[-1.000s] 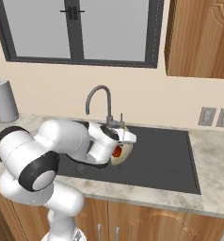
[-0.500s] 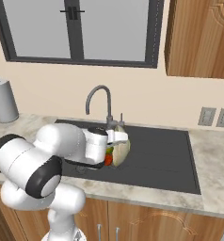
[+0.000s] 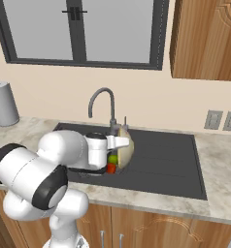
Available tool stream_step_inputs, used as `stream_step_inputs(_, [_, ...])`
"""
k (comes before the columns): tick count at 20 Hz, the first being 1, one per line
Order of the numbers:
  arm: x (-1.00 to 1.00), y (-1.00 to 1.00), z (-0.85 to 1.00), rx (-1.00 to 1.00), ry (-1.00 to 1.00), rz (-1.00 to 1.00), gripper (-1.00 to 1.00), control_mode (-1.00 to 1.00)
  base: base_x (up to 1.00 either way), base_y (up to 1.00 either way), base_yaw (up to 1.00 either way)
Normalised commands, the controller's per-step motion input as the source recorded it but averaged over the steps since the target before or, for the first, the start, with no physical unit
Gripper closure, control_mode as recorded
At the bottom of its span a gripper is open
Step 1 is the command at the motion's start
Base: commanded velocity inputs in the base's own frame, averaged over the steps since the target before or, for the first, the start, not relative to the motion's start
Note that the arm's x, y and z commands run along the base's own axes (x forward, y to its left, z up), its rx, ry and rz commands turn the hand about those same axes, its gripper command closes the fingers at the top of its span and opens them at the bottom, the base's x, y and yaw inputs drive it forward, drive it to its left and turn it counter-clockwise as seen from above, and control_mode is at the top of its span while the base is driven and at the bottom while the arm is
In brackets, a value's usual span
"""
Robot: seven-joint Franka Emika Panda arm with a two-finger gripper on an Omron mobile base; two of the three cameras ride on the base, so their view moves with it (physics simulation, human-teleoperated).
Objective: Dump the lime and tomato from the bowl so the bowl can be washed. Place the bowl in the sink after clearing the leftovers.
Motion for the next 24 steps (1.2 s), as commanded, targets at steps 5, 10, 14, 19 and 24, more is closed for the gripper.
stream_step_inputs(5, [-0.04,-0.10,0.63,0.05,-0.13,-0.09,1.00,-1.00,0.00,0.00,0.00])
stream_step_inputs(10, [-0.35,0.00,0.49,0.28,0.04,-0.02,1.00,-1.00,0.00,0.00,0.00])
stream_step_inputs(14, [-0.34,0.00,0.56,0.38,0.11,0.00,1.00,-1.00,0.00,0.00,0.00])
stream_step_inputs(19, [-0.32,0.11,0.44,0.41,0.22,0.00,1.00,-1.00,0.00,0.00,0.00])
stream_step_inputs(24, [-0.05,0.63,0.14,0.39,0.35,0.01,1.00,-1.00,0.00,0.00,0.00])
